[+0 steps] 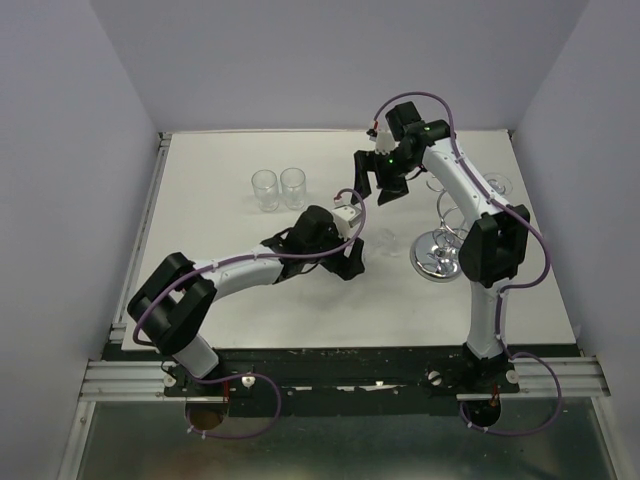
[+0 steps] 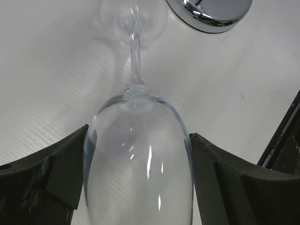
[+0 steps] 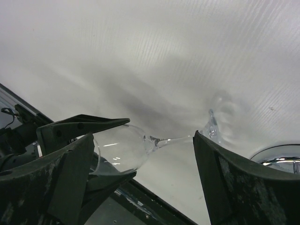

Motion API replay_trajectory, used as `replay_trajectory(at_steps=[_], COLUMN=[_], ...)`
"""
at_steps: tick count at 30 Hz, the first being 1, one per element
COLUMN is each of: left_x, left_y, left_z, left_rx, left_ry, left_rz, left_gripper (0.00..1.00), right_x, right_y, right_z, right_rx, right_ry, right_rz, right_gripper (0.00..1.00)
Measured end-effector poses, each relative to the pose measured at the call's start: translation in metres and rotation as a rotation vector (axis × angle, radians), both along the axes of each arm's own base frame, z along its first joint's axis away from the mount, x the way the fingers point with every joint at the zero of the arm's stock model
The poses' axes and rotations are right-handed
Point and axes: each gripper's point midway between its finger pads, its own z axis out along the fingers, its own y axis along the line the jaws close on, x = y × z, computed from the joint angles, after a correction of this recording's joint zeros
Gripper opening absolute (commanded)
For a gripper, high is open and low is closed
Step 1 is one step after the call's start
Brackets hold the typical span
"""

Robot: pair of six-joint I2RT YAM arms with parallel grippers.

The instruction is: Take the wine glass off the wine glass rack

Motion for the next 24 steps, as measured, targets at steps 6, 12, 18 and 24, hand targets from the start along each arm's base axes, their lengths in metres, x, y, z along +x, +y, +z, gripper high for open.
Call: replay_trajectory(at_steps=[6,12,18,24], left_x=[-0.007,-0.009,-0.010,-0.002], left_y=[0.002,0.001,0.008,0.011], left_z=[-0.007,-0.008,0.002,0.036], left_rx=[0.001,-0.005,0.001,0.003], left_ry=[0.021,0.027,0.035,-0.022], left_rz=[-0.017,-0.022,-0.028,-0.048], left_gripper=[0.60,0.59,0.59,0.59], right_x=[0.002,0.003,0.014,0.029], right_y=[-0.002,-0.004,-0.006,-0.012], right_z=[-0.003,-0.006,0.006,0.020], right_rx=[-0.017,-0.028,-0.033,-0.041], right_ry=[-0.008,-0.008,-0.068,-0.146], right_rz=[0.000,0.002,0.002,0.000], right_gripper=[0.94,0.94,0.95,0.95])
